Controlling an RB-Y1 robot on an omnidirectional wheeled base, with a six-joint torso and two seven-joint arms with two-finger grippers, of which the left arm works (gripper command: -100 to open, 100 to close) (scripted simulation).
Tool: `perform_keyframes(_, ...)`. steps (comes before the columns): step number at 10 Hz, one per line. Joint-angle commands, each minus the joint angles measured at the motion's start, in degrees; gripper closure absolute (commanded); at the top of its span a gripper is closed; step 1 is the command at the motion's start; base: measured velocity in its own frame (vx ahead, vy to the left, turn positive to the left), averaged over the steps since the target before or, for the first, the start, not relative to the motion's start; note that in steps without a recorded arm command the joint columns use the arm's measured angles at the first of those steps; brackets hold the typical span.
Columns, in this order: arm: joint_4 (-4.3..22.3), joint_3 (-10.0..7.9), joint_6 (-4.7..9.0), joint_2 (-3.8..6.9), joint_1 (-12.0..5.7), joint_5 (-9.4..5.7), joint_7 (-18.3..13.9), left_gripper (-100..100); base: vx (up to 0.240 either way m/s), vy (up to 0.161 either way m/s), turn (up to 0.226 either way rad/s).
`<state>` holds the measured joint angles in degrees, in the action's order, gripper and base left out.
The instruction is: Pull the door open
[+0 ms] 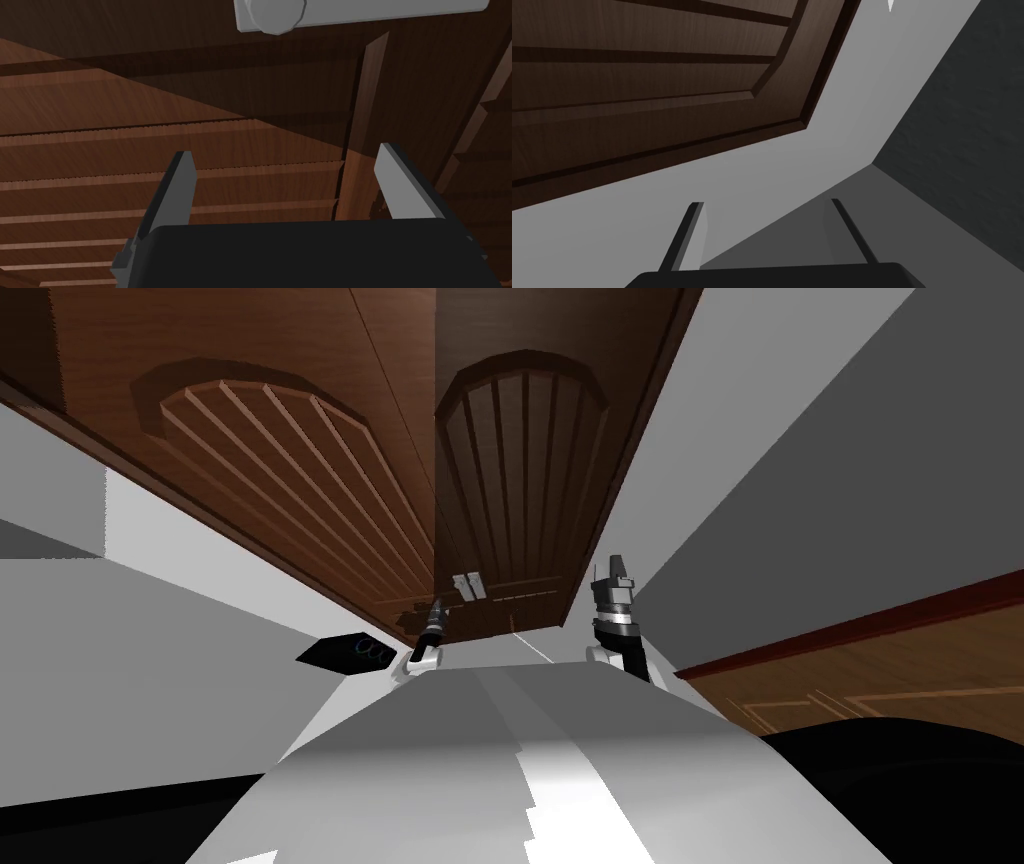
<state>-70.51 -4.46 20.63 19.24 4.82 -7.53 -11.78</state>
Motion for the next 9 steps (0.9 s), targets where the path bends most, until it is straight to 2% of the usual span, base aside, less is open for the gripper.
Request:
perform_keyframes(1, 0.39, -1.74, -0.38, 1.07, 1.30, -0.30, 0.08, -100, -0.034, 0.087, 0.166)
perform_keyframes(2, 1.13, -2.86, -0.50, 1.56, 1.65, -0.44, 0.24, -100, 0.019, 0.130, 0.129)
perform_keyframes(3, 1.13, -2.86, -0.50, 1.56, 1.65, -0.44, 0.24, -100, 0.050, 0.100, 0.047)
perform_keyframes(4, 1.88, -3.87, -0.60, 1.88, 1.69, -0.54, 0.46, -100, 0.121, 0.074, 0.080)
perform_keyframes(5, 2.03, -3.99, -0.60, 1.82, 1.50, -0.53, 0.54, -100, 0.158, 0.055, 0.018)
perform_keyframes(7, 2.02, -3.61, -0.53, 1.33, 0.68, -0.42, 0.67, -100, 0.171, 0.026, -0.070)
perform_keyframes(9, 1.61, -2.54, -0.38, 0.46, -0.52, -0.21, 0.74, -100, 0.212, -0.043, -0.142)
